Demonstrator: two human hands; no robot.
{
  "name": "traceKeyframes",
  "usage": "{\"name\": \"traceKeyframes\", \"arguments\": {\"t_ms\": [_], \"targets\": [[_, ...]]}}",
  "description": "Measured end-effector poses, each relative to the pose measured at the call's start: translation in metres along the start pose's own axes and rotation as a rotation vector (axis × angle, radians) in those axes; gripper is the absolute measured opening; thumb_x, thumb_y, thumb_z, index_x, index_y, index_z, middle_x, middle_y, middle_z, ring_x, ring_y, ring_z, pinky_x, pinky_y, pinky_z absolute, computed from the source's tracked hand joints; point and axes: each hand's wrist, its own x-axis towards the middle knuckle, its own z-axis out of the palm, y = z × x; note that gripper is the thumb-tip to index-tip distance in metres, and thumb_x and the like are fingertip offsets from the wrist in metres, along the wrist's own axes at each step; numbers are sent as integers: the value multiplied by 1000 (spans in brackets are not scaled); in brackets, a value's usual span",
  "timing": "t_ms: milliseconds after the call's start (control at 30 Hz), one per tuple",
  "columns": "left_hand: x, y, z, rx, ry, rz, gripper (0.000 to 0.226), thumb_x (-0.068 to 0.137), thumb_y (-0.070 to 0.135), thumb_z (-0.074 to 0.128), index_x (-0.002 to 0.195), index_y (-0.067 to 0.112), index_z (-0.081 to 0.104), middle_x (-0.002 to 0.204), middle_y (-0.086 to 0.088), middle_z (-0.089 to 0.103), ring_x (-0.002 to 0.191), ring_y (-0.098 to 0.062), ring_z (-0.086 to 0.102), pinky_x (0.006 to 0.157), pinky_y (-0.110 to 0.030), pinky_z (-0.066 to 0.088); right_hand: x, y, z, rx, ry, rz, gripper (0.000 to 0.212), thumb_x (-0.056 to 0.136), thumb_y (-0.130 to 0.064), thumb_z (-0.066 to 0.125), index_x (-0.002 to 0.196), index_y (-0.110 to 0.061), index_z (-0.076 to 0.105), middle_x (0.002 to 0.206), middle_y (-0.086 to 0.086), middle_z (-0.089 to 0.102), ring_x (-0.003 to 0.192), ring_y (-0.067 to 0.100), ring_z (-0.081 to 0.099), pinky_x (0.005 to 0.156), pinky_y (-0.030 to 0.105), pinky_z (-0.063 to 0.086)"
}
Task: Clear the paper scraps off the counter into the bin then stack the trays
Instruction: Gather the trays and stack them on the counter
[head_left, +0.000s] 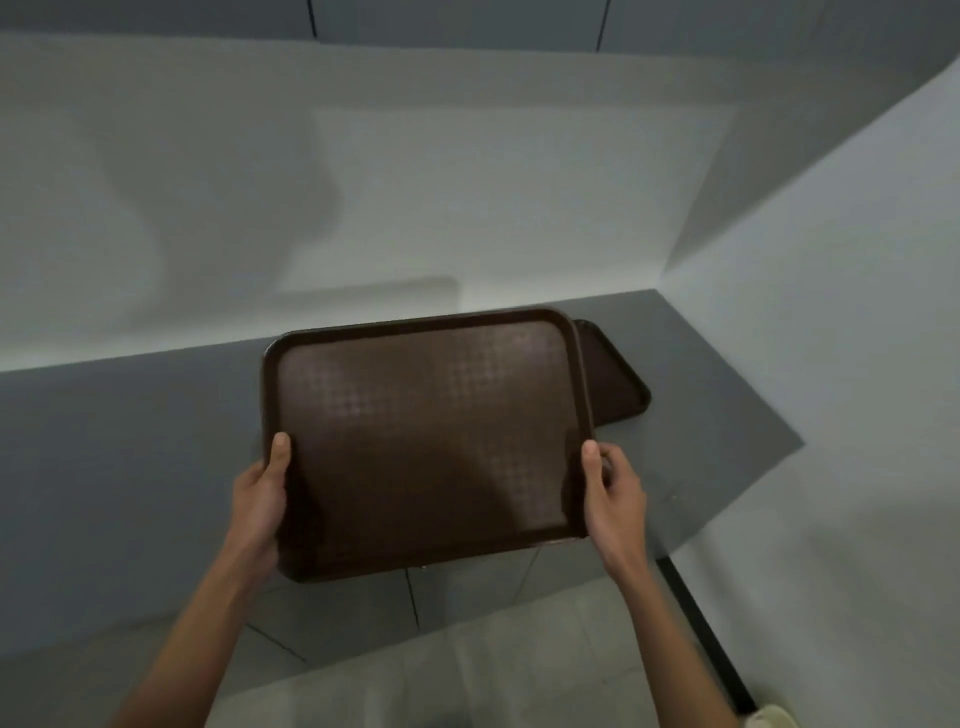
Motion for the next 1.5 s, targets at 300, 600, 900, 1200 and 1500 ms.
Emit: {"name": "traceKeyframes", "arguments": {"t_ms": [300, 600, 900, 1200, 1500], "targets": [[-3, -44, 113, 207, 12, 72, 13, 103, 12, 56, 115, 10, 50, 96, -10, 63, 95, -28, 61, 83, -41, 50, 88, 59, -66, -170, 257, 48, 23, 112, -27, 48, 117, -14, 66, 90, -13, 61, 82, 12, 55, 83, 30, 38], [54, -82, 193, 484, -37, 142, 33, 99, -6, 49, 127, 12, 47, 119, -8, 61, 113, -25, 60, 99, -45, 50, 187, 103, -59, -259, 227, 113, 29, 111, -32, 49, 127, -14, 65, 116, 9, 73, 109, 36, 67, 93, 41, 49], [121, -111, 271, 613, 6, 35, 28, 95, -3, 46, 120, 8, 46, 116, -9, 53, 111, -29, 55, 92, -43, 47, 294, 152, -39, -446, 94, 195, 29, 109, -25, 53, 127, -6, 65, 117, 22, 73, 110, 48, 66, 94, 46, 49], [147, -151, 303, 743, -73, 35, 27, 100, 0, 45, 126, -1, 44, 119, -23, 57, 104, -40, 59, 86, -45, 50, 344, 223, -28, -545, -12, 310, 32, 110, -22, 53, 134, -6, 66, 124, 29, 69, 115, 51, 63, 99, 48, 48], [156, -166, 315, 840, -20, 138, 23, 104, 5, 45, 127, 4, 42, 116, -23, 57, 93, -42, 62, 70, -41, 46, 392, 251, -3, -589, -86, 220, 34, 109, -20, 54, 139, -11, 67, 128, 27, 69, 113, 51, 66, 98, 49, 50]]}}
